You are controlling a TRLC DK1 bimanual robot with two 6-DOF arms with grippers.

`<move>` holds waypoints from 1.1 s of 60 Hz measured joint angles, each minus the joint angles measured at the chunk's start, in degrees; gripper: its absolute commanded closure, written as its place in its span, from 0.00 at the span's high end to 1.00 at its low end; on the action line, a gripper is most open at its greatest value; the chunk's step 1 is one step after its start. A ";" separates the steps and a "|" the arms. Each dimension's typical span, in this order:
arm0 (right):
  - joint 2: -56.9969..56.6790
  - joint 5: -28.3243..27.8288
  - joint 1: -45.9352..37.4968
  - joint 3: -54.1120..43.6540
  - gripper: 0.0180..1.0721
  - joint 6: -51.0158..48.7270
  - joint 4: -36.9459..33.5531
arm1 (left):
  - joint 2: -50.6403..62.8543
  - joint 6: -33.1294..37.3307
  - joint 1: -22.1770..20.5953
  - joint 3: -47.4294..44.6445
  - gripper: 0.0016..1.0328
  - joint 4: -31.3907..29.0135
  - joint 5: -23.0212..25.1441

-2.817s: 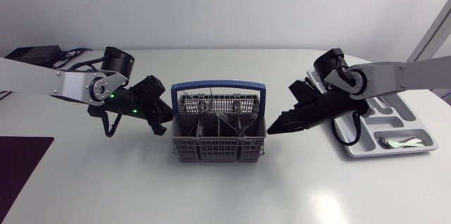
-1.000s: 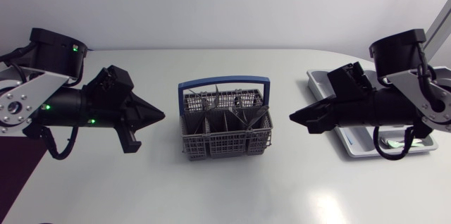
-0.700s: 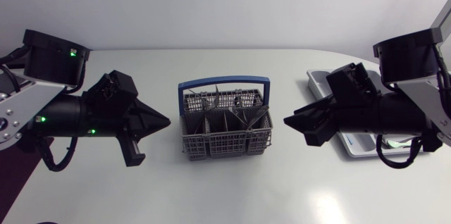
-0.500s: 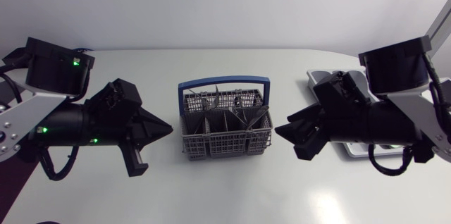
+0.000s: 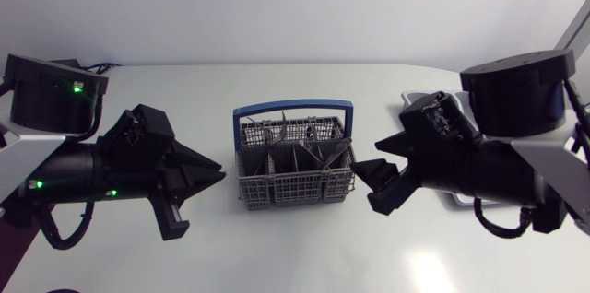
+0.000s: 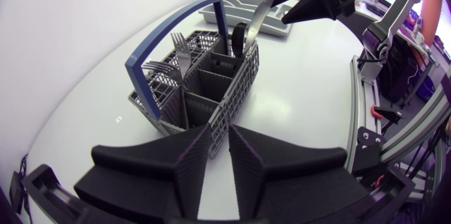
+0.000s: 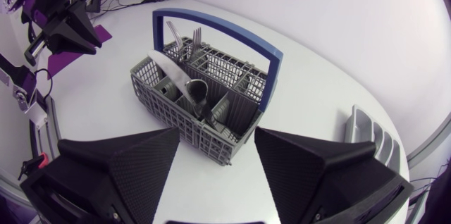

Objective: Sort the cutlery from the basket into the organizer compartments.

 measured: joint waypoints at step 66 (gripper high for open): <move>13.62 1.42 2.82 5.70 0.44 9.35 4.35 | -1.44 -3.41 -0.46 -0.76 0.57 0.42 0.04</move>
